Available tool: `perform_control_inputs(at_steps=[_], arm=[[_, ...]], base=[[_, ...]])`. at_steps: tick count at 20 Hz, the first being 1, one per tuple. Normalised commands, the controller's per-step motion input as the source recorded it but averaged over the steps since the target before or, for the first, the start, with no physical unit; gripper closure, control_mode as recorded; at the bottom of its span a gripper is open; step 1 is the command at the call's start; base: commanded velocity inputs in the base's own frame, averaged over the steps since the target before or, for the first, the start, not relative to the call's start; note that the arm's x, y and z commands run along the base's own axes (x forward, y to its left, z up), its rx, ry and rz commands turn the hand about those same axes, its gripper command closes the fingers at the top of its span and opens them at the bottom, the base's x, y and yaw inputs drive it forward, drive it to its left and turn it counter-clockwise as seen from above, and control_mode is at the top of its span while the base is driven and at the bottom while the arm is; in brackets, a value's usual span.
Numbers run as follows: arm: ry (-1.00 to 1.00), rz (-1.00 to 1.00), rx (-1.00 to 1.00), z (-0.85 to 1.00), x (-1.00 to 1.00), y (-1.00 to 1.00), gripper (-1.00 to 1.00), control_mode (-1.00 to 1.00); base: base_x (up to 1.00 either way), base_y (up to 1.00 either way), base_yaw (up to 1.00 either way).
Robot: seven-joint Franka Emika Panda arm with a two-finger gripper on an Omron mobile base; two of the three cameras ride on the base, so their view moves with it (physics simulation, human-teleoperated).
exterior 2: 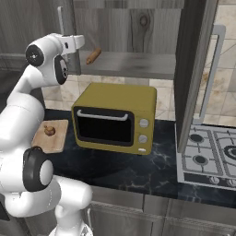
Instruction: Open the cabinet, retrieve the rolling pin, and place it next to the meat on the cutting board to prepare for tenderizing.
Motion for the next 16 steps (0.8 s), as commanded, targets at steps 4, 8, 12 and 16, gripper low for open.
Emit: perform_control_inputs(at_steps=[4,8,12,16], arm=[[0.0,0.0,0.0,0.0,0.0,0.15,1.0,-1.0],[0.0,0.0,0.0,0.0,0.0,0.17,1.0,-1.0],[0.0,0.0,0.0,0.0,0.0,0.22,1.0,-1.0],[0.01,0.0,0.0,0.0,0.0,0.22,1.0,-1.0]], base=[[0.0,0.0,0.0],[0.0,0.0,0.0],[0.0,0.0,0.0],[0.0,0.0,0.0]])
